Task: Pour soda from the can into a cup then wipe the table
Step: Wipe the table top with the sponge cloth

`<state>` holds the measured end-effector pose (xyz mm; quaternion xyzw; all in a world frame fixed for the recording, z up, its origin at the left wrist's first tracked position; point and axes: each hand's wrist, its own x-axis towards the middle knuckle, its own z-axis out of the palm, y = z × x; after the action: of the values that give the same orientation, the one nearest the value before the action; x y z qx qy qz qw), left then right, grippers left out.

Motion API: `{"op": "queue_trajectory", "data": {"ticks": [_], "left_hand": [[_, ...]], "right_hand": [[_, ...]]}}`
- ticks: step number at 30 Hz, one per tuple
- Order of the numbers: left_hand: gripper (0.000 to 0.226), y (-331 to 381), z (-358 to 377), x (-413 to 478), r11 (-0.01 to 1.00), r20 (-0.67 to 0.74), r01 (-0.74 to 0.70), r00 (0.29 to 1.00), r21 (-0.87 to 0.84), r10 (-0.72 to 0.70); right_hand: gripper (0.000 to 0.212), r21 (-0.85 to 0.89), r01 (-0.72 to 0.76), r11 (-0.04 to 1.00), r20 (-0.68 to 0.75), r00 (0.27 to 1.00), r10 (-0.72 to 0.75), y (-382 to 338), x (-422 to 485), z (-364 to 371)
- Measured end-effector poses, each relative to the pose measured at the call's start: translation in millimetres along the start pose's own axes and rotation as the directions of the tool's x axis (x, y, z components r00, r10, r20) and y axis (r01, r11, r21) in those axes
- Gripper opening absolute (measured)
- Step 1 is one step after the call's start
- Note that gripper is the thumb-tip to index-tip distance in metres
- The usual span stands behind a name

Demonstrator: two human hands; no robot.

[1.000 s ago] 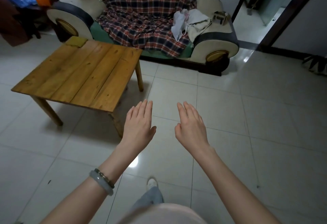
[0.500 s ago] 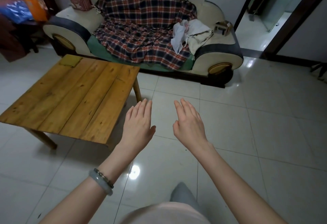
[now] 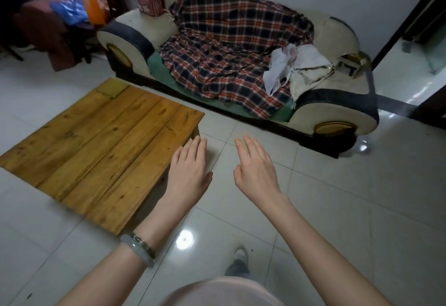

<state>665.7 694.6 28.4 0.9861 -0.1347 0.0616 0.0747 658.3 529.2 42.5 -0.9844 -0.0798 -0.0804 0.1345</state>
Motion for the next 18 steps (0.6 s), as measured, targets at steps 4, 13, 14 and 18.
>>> {"op": "queue_trajectory", "data": {"ticks": [4, 13, 14, 18], "left_hand": [[0.083, 17, 6, 56, 0.995, -0.004, 0.098, 0.995, 0.028, -0.098], [0.083, 3, 26, 130, 0.956, -0.011, 0.283, 0.959, 0.074, -0.283], [0.082, -4, 29, 139, 0.948, -0.016, 0.308, 0.951, 0.078, -0.307], [0.083, -26, 38, 169, 0.928, -0.014, 0.363, 0.931, 0.087, -0.363]], "right_hand": [[0.063, 0.012, 0.087, 0.996, 0.034, 0.996, -0.088, 41, 56, -1], [0.06, 0.072, 0.262, 0.962, 0.115, 0.956, -0.269, 69, 154, 19], [0.061, 0.083, 0.28, 0.956, 0.128, 0.949, -0.289, 69, 170, 25], [0.06, 0.098, 0.338, 0.936, 0.133, 0.928, -0.349, 65, 217, 40]]}}
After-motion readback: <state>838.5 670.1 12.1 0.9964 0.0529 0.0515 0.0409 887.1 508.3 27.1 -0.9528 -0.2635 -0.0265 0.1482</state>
